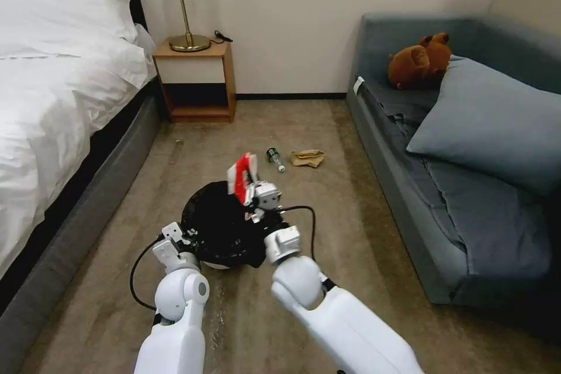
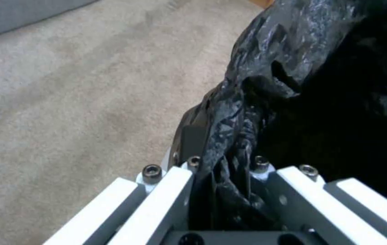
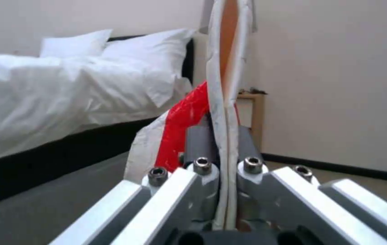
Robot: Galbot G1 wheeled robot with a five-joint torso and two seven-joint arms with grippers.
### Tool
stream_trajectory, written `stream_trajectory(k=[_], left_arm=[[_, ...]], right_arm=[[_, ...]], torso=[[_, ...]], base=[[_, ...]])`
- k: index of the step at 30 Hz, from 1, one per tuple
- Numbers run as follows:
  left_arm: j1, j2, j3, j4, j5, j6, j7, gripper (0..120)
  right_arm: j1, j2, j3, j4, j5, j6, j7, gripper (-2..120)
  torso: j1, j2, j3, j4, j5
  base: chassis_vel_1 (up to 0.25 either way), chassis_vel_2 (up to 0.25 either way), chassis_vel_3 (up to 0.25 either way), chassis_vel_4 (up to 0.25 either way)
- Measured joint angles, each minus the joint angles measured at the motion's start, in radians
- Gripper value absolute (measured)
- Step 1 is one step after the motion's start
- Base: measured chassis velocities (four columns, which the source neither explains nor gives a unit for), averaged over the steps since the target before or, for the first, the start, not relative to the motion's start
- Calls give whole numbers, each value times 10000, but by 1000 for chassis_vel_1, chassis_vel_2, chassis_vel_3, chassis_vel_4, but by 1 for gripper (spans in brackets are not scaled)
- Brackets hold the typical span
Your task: Pick up the trash bin, then pick up the garbage on the floor and place it into the trash bin.
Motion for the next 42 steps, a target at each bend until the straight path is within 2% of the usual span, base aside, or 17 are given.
stream_trajectory(k=[3,4,11,23,28,30,32,34,37,38,39,41,42], left_arm=[[74,0,96,-43,-5,-36,-12,2],[182,0,277,-137,-14,-94,-15,2],[343,-1,521,-549,-10,-152,-25,2],[692,0,594,-964,53,-153,-21,2],[736,0,547,-998,85,-168,-20,2],[699,0,511,-998,110,-168,-21,2],[684,1,510,-997,115,-168,-20,2],[634,1,517,-958,128,-169,-21,2],[625,1,521,-936,138,-169,-21,2],[610,0,526,-883,144,-169,-21,2],[602,1,526,-845,144,-171,-22,2],[600,1,525,-831,145,-174,-22,2],[598,1,518,-797,145,-179,-21,2]], right_arm=[[-7,203,5,-440,-386,301,-153,0],[-108,370,55,-846,-798,619,-341,0],[-286,619,43,-1505,-1210,1177,-635,0],[-139,565,89,-1767,-1161,1258,-749,0],[-193,455,91,-1778,-1134,983,-650,0],[-191,424,146,-1728,-1129,805,-451,11],[-187,410,152,-1709,-1109,774,-436,14],[-166,335,165,-1594,-1040,671,-431,26],[-166,323,165,-1568,-1029,650,-439,29],[-167,309,164,-1528,-1017,629,-467,38],[-172,309,164,-1522,-1014,622,-489,41],[-174,309,164,-1520,-1013,619,-504,42],[-179,310,164,-1513,-1018,611,-541,54]], torso=[[0,0,0,2,-1],[0,0,0,1,-1],[0,0,0,1,0],[0,0,0,0,0],[0,0,0,-1,0],[0,0,0,0,0],[0,0,0,1,0],[0,0,-1,-1,0],[0,0,0,0,0],[0,0,0,0,0],[0,0,0,0,0],[0,0,0,0,0],[0,0,0,0,0]], base=[[0,0,0,0],[0,0,0,0],[0,0,0,0],[0,0,0,0],[0,0,0,0],[0,0,0,0],[0,0,0,0],[0,0,0,0],[0,0,0,0],[0,0,0,0],[0,0,0,0],[0,0,0,0],[0,0,0,0]])
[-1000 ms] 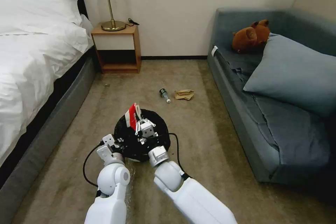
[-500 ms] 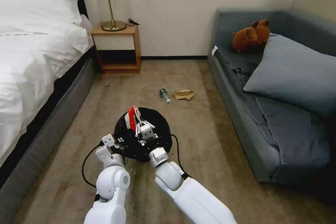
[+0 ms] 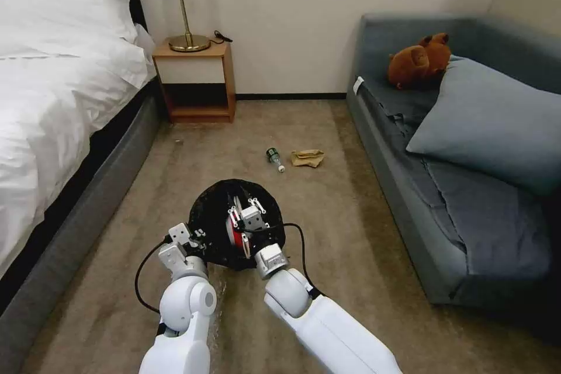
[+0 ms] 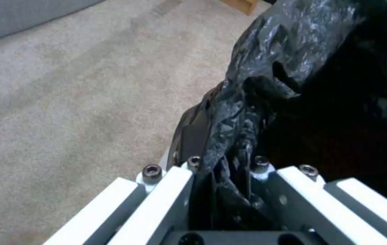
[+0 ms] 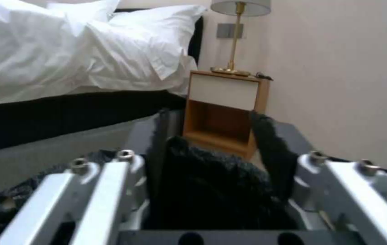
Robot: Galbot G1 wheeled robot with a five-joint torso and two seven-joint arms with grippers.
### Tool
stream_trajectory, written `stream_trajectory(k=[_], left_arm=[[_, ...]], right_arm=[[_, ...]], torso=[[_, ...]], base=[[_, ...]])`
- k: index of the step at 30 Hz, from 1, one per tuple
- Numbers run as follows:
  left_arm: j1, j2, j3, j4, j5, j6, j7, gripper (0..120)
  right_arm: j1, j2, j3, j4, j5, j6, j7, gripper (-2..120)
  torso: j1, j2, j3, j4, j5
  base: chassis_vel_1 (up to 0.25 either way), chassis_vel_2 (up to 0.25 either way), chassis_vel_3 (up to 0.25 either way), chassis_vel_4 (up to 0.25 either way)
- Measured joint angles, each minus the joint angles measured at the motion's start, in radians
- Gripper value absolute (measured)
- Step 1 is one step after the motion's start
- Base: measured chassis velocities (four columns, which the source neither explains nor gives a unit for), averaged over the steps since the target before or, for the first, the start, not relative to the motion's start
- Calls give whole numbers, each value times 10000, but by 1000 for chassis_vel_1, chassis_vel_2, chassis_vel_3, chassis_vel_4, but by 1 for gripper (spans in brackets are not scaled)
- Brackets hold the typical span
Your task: Pick up the trash bin, then pick up the garbage on the floor and place it into the trash bin.
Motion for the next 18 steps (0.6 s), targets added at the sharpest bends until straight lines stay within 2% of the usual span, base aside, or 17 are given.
stream_trajectory(k=[1,3,4,6,7,9,10,12,18], left_arm=[[0,0,0,0,0,0,0,2],[-19,0,-15,4,-4,-2,1,2],[-19,0,-15,4,-4,-2,1,2],[-35,0,-43,4,-8,-3,1,2],[-35,0,-43,4,-8,-3,1,2],[-41,0,-57,3,-10,-3,3,2],[-41,0,-57,3,-10,-3,3,2],[-41,0,-72,-35,-12,13,22,2],[-192,0,-173,-123,-162,255,38,2]], right_arm=[[0,0,0,0,0,0,0,54],[1,2,-1,20,-8,-26,-7,64],[1,2,-1,20,-8,-26,-7,64],[5,-8,-1,71,-8,-65,-7,74],[5,-8,-1,71,-8,-65,-7,74],[4,-39,12,174,-4,-101,3,88],[4,-39,12,174,-4,-101,3,88],[-28,-108,113,286,-12,-89,-36,97],[-121,-443,614,717,89,-69,-136,100]], torso=[[0,0,0,0,0],[0,0,0,0,0],[0,0,0,0,0],[0,0,0,0,0],[0,0,0,0,0],[0,0,0,0,0],[0,0,0,0,0],[0,0,0,0,0],[0,0,0,1,2]], base=[[0,0,0,0],[0,0,0,0],[0,0,0,0],[0,0,0,0],[0,0,0,0],[0,0,0,0],[0,0,0,0],[0,0,0,0],[0,0,0,0]])
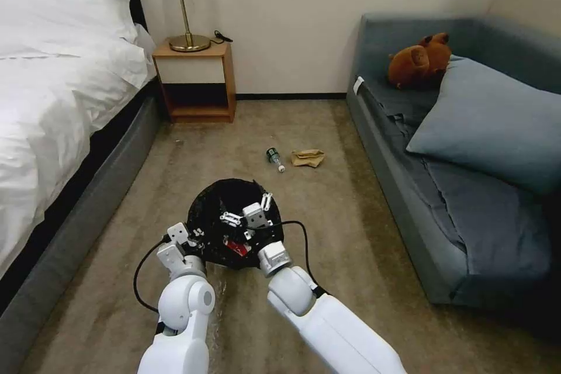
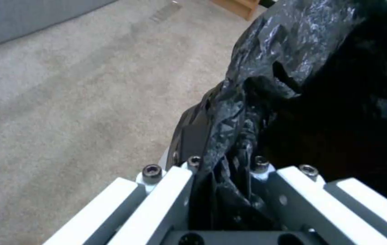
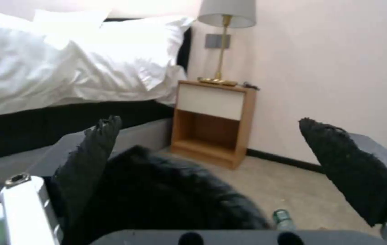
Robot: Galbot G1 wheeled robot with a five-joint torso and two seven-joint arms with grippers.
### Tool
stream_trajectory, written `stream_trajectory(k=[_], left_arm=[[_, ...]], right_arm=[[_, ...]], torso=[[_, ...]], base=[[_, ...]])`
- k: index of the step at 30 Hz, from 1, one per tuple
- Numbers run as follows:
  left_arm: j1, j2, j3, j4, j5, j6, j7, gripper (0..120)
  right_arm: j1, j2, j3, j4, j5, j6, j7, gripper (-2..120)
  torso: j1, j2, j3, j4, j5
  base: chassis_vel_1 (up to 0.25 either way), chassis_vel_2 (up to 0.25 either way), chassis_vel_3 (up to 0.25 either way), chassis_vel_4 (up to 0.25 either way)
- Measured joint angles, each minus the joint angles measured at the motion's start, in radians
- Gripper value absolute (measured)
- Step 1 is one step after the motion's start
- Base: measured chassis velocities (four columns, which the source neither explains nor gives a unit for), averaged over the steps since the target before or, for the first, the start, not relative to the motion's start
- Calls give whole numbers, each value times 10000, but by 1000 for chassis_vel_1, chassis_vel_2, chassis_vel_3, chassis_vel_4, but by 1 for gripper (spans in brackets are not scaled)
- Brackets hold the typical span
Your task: Pick up the trash bin, then pick up the garbage on the floor and place it into the trash bin.
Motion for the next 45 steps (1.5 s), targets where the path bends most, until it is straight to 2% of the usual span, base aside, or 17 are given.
stream_trajectory(k=[5,7,8,10,14,19,28,36,45], left_arm=[[-133,203,-111,-194,-182,399,23,2],[-202,396,-259,-346,-386,815,138,2],[-202,396,-259,-346,-386,815,138,2],[-213,699,-190,-397,-608,981,170,2],[-202,907,-155,-488,-815,1093,175,2],[-106,1003,-139,-571,-869,1103,204,2],[-117,1640,-352,-802,-1309,1146,226,2],[209,1743,-460,-794,-1392,1005,340,2],[288,1797,-465,-799,-1401,919,363,2]], right_arm=[[-180,-303,428,430,182,-28,7,100],[-490,-542,1004,868,555,-32,9,100],[-490,-542,1004,868,555,-32,9,100],[-723,-645,1434,1041,627,51,15,100],[-1013,-680,1913,1164,804,238,-6,100],[-1222,-678,2389,1171,890,593,-98,100],[-1995,-559,3384,614,648,1538,-491,100],[-2301,-383,3672,313,479,1702,-733,100],[-2590,-294,3758,316,470,1692,-847,100]], torso=[[0,0,0,-4,-2],[0,0,0,0,0],[0,0,0,0,0],[0,0,0,-3,-2],[0,0,0,-1,0],[0,0,0,-1,-1],[0,0,-1,-2,-2],[0,0,0,-1,-2],[0,0,0,-1,-2]], base=[[0,0,0,0],[0,0,0,0],[0,0,0,0],[0,0,0,0],[0,0,0,0],[0,0,0,0],[0,0,0,0],[0,0,0,0],[0,0,0,0]])
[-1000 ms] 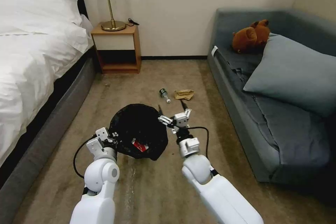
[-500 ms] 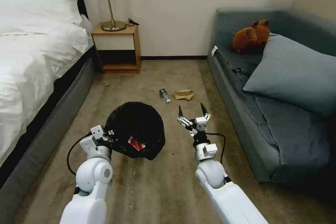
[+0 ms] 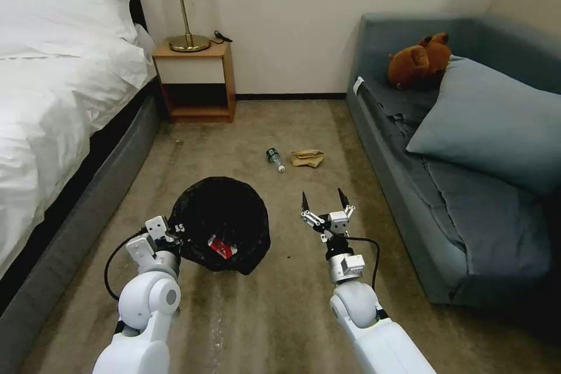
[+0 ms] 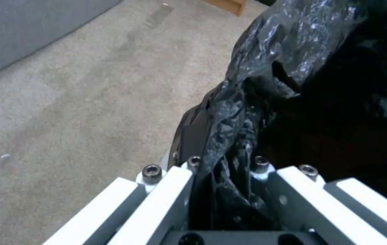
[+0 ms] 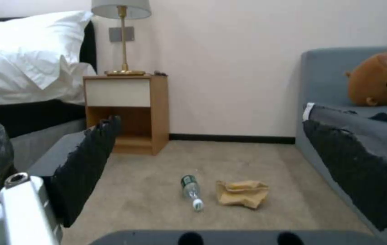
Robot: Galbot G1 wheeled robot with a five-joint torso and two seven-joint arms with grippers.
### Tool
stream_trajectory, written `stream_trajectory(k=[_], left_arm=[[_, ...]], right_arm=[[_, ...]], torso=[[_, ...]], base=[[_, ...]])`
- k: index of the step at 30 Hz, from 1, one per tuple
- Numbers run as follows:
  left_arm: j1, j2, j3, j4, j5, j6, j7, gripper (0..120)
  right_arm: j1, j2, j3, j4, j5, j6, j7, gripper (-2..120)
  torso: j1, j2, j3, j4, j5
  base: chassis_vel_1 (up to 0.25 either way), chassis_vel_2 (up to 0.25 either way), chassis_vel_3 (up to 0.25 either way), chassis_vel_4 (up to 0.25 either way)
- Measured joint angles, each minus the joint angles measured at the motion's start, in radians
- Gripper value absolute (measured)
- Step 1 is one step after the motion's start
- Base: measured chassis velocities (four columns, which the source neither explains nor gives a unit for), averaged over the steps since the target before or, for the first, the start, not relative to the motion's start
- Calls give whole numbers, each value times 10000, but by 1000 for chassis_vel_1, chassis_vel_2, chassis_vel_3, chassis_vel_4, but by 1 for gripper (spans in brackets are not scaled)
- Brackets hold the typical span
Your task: Pick up the trash bin, then pick up the garbage on the floor and place it into the trash bin.
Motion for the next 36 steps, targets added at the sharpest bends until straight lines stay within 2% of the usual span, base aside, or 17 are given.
stream_trajectory(k=[15,36], left_arm=[[81,113,-387,-198,-73,-17,-4,1],[158,-2,-522,-73,98,-246,-5,1]], right_arm=[[-266,63,159,99,-54,-30,-58,100],[-294,112,154,-97,32,251,-442,99]], torso=[[0,0,-1,1,0],[0,0,0,0,1]], base=[[0,0,0,0],[-35,40,36,-36]])
